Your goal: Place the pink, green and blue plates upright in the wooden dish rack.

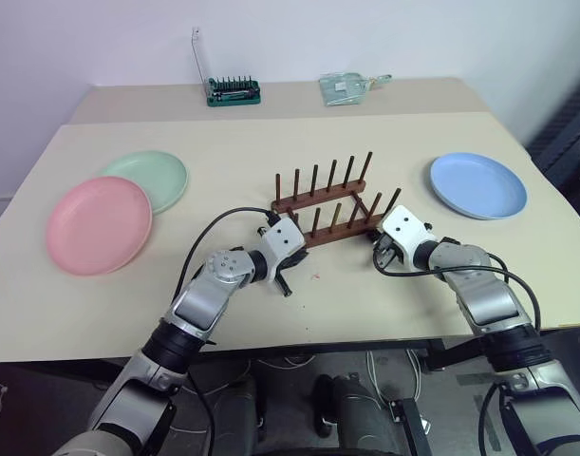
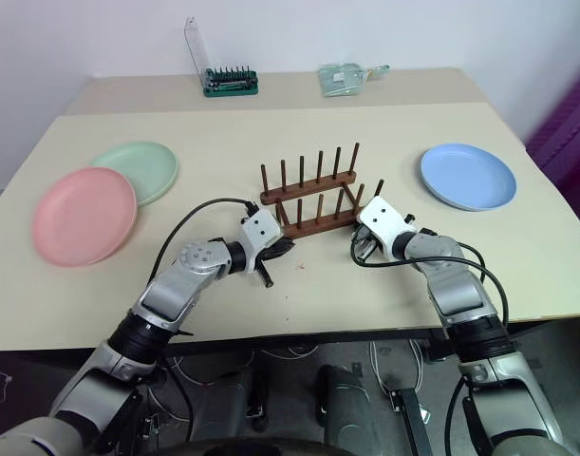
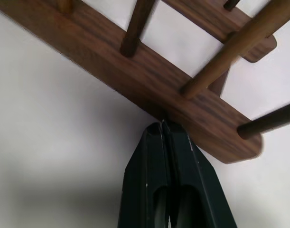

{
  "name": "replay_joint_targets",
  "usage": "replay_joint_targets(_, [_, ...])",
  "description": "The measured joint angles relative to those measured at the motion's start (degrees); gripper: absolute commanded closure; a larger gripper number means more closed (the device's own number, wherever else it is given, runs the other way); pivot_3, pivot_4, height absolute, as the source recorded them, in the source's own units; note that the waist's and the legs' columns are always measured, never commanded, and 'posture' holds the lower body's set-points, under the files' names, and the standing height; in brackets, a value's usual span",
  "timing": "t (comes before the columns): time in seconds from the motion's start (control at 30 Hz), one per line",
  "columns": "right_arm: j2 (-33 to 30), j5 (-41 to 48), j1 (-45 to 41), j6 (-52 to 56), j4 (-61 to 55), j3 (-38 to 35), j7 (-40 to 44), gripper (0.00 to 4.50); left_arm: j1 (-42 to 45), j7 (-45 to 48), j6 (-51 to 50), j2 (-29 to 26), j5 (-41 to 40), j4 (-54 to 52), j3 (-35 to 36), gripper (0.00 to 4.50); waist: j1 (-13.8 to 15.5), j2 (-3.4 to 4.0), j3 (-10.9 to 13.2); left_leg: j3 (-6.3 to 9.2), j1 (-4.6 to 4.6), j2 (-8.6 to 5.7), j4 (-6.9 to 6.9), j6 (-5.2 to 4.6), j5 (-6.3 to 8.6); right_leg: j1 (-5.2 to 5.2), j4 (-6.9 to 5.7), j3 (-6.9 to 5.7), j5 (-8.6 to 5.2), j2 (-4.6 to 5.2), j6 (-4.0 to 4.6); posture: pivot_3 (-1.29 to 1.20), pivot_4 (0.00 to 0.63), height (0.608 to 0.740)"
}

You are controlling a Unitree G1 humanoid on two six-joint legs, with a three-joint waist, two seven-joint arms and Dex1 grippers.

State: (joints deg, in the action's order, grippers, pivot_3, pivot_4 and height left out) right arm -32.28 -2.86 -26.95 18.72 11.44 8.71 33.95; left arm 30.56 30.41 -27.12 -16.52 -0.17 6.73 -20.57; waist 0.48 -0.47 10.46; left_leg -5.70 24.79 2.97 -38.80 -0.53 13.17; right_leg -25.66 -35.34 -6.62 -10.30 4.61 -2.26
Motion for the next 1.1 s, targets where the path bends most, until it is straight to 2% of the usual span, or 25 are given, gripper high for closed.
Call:
replay_joint_targets(0.17, [2.06,-1.50,-4.74,-2.17,7.72,0.22,-2.48,4.50,4.82,-5.52,4.85,0.77,1.48,10.23,1.90,4.31,-0.46,0.01,-0.01,-0.05,-0.27,0.00,0.11,-0.02,0.01,0.19,0.02,0.00,-0.01,0.01,0.02,0.00,0.150,0.730])
replay_joint_targets(0.33, [2.72,-2.30,-7.11,-5.01,12.53,0.25,-3.23,4.50,7.69,-6.94,8.69,0.78,2.32,16.75,3.02,4.31,-1.08,0.02,-0.01,-0.06,-0.32,0.01,0.19,-0.02,0.02,0.23,0.04,0.01,0.00,0.06,0.01,0.00,0.150,0.730])
replay_joint_targets(0.57, [2.46,-2.66,-8.28,-6.78,15.12,-0.06,-3.71,4.50,7.38,-5.38,10.44,0.67,3.30,16.67,3.99,4.31,-1.16,0.03,-0.02,-0.16,-0.40,-0.02,0.48,-0.03,0.01,0.19,0.13,0.07,-0.01,0.12,-0.02,0.00,0.150,0.730])
replay_joint_targets(0.63, [0.44,-2.27,-6.62,-6.59,12.30,-0.15,-1.01,3.96,5.29,-3.90,10.30,0.18,2.92,13.68,4.72,4.36,-1.13,0.03,-0.02,-0.17,-0.39,-0.04,0.60,-0.04,0.01,0.15,0.15,0.08,-0.05,0.15,-0.10,0.00,0.150,0.730])
replay_joint_targets(0.7, [-2.62,-0.14,-3.42,-6.56,6.91,-0.73,3.93,3.25,1.66,-1.09,8.77,-0.63,-0.13,8.50,7.01,3.83,-1.10,0.03,-0.01,-0.17,-0.34,-0.05,0.71,-0.08,0.05,0.09,0.16,0.09,-0.10,0.16,-0.16,0.00,0.150,0.730])
replay_joint_targets(0.73, [-4.08,1.70,-0.99,-6.55,2.43,-0.93,7.19,2.72,-1.77,1.20,7.47,-1.69,-3.11,4.09,8.75,3.50,-1.16,0.03,0.00,-0.18,-0.33,-0.05,0.78,-0.11,0.09,0.04,0.15,0.11,-0.08,0.16,-0.17,0.00,0.150,0.730])
replay_joint_targets(0.83, [-6.87,7.44,3.81,-3.79,-9.18,-2.08,14.50,1.18,-11.05,7.01,1.37,-4.01,-14.89,-9.51,16.09,2.04,-1.48,0.00,0.21,-0.24,-0.26,0.00,0.81,-0.06,0.16,-0.18,0.04,0.20,-0.14,0.08,-0.10,0.00,0.150,0.730])
replay_joint_targets(0.9, [-7.13,9.19,3.60,-2.17,-13.73,-2.43,16.18,0.20,-12.37,7.10,-1.45,-5.14,-19.91,-15.56,21.23,1.08,-1.16,0.00,0.31,-0.18,-0.28,0.00,0.73,-0.01,0.13,-0.18,-0.03,0.16,-0.25,0.06,-0.14,0.00,0.150,0.730])
replay_joint_targets(0.97, [-7.39,11.33,3.38,-0.63,-17.99,-2.46,18.24,0.10,-12.71,3.77,-3.88,-6.93,-23.48,-19.49,29.41,0.07,-1.08,0.00,0.31,-0.07,-0.34,0.00,0.70,0.03,0.14,-0.07,0.04,0.12,-0.33,0.04,0.08,0.00,0.150,0.730])
replay_joint_targets(1.1, [-6.42,13.65,0.44,1.60,-20.43,-2.12,20.02,0.10,-12.63,-9.68,-8.57,-7.46,-30.40,-20.27,50.97,0.07,-1.34,-0.05,0.33,-0.02,-0.33,-0.03,0.72,0.02,0.14,-0.10,0.09,0.11,-0.33,0.06,0.07,0.00,0.150,0.730])
